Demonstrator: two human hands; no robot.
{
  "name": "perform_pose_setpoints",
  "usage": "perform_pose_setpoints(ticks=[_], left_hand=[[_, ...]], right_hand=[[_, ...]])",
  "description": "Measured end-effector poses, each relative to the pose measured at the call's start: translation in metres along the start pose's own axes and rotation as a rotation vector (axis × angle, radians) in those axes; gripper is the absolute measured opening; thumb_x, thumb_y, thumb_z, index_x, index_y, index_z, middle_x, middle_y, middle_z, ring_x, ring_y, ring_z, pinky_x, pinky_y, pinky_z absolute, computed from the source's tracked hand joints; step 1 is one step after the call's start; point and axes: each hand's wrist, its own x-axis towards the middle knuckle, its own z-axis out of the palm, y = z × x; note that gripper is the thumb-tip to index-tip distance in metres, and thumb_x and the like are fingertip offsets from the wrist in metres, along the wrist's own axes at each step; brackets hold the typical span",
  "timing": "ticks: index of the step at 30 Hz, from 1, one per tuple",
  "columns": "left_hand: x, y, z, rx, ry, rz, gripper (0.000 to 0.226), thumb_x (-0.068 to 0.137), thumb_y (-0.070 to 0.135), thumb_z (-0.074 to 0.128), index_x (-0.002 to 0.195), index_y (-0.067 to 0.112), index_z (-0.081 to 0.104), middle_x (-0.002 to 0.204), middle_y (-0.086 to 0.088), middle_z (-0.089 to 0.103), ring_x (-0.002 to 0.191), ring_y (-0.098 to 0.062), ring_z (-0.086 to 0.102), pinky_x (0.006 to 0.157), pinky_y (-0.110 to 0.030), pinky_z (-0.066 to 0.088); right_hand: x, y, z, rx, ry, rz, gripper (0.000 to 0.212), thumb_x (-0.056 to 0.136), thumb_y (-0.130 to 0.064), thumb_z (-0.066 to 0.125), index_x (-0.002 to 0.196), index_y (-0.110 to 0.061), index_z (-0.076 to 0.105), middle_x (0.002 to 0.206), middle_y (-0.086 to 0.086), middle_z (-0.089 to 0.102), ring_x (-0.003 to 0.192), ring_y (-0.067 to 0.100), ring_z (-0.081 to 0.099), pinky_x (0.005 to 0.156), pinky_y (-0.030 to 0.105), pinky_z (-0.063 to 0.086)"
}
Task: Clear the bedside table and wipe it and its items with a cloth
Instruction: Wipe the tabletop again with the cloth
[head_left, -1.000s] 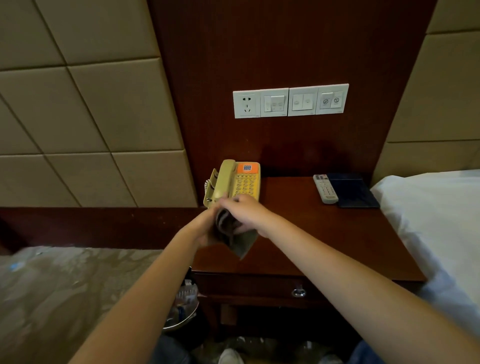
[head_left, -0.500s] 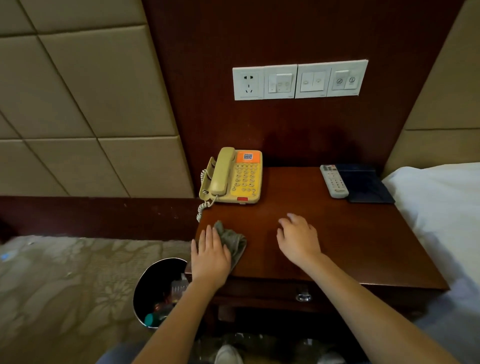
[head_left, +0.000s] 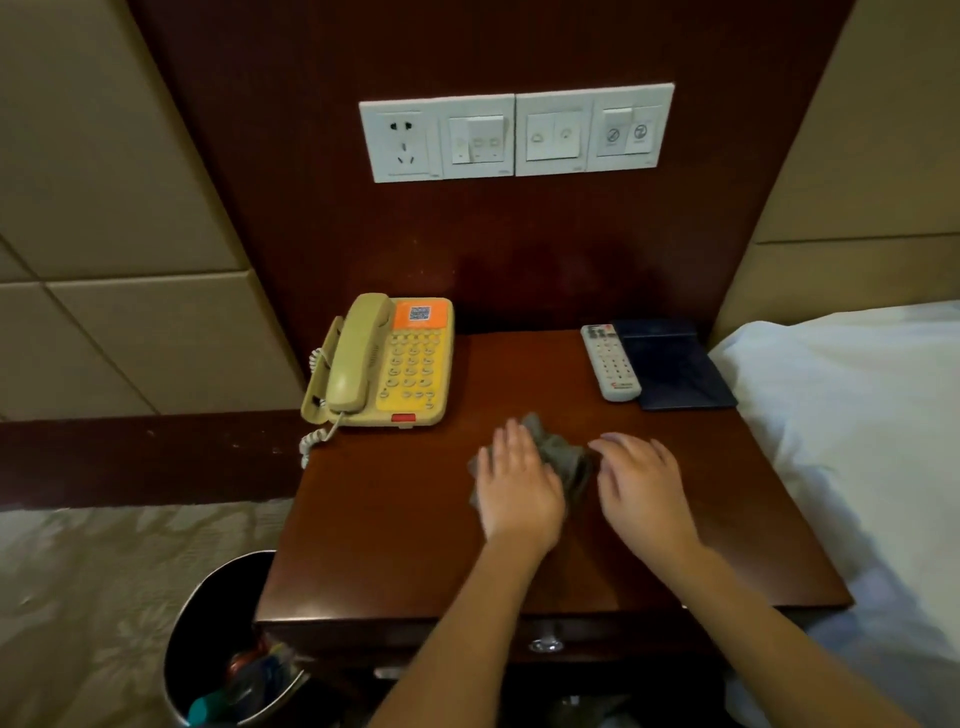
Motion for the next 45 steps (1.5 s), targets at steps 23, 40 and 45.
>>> perform_pose_setpoints(ticks=[23,40,45], left_hand=[[-0.068,-0.172,-0.062,0.099,-0.168,0.031,0.056,0.102,0.036,0.024,0.151,0.018,0.004,0.159,0.0,-0.002,0.146,-0.014,0.001,0.118,-0.032,0.008],[0.016,0.069,0.014,0.051,-0.279,0.369,0.055,0.103,0.039,0.014,0.152,0.02,-0.002,0.159,0.001,-0.009,0.146,-0.015,-0.008,0.117,-0.034,-0.004],[0.053,0.151,0.037,0.057,-0.34,0.523,0.055,0.103,0.039,0.015,0.152,0.02,0.0,0.16,0.002,-0.007,0.146,-0.015,-0.008,0.117,-0.035,-0.003]], right_hand=[[-0.021,-0.184,0.039,-0.154,-0.369,-0.257,0.044,0.097,-0.013,0.038,0.14,-0.005,0.038,0.141,0.013,0.035,0.132,0.028,0.027,0.108,0.059,0.017],[-0.006,0.039,-0.02,-0.309,-0.328,0.236,0.051,0.102,-0.025,0.031,0.149,-0.032,0.016,0.146,0.013,0.024,0.134,0.032,0.021,0.107,0.056,0.017],[0.003,0.115,-0.04,-0.306,-0.295,0.41,0.05,0.101,-0.024,0.032,0.149,-0.032,0.019,0.147,0.011,0.025,0.135,0.031,0.022,0.106,0.053,0.023]])
